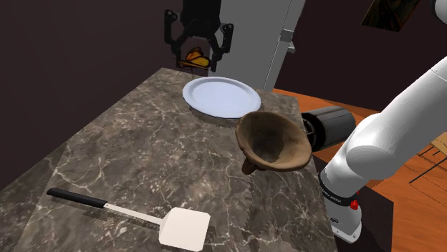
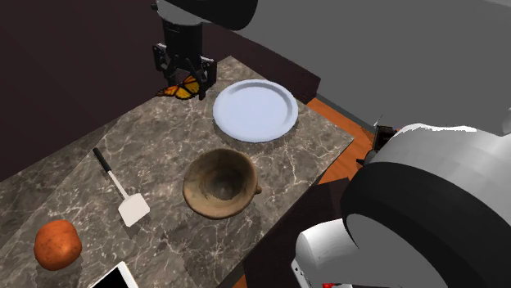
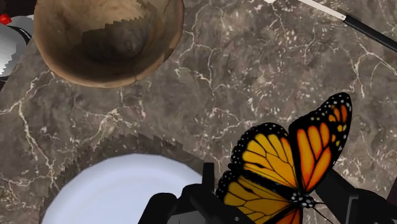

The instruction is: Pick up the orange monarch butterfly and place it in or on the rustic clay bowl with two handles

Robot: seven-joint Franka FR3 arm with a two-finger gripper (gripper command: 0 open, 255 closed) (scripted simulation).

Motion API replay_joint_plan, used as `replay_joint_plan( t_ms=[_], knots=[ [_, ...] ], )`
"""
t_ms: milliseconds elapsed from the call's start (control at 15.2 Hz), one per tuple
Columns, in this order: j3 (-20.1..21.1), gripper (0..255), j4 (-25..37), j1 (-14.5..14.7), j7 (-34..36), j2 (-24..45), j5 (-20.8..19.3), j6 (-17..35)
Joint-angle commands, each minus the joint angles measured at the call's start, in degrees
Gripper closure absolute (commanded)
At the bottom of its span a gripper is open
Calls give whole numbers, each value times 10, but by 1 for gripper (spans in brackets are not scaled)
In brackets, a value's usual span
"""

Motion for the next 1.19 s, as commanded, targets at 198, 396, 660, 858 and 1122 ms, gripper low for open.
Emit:
replay_joint_plan(
  t_ms=[198, 396, 660, 858, 1122],
  knots=[
    [-8, 255, -28, 1, -6, -48, 18, -19],
    [-21, 255, -93, 8, -18, -122, 43, -27],
    [-40, 255, -167, 24, -27, -216, 68, -48],
    [-53, 255, -216, 39, -28, -285, 83, -69],
    [-70, 255, -272, 61, -21, -376, 97, -105]
  ],
)
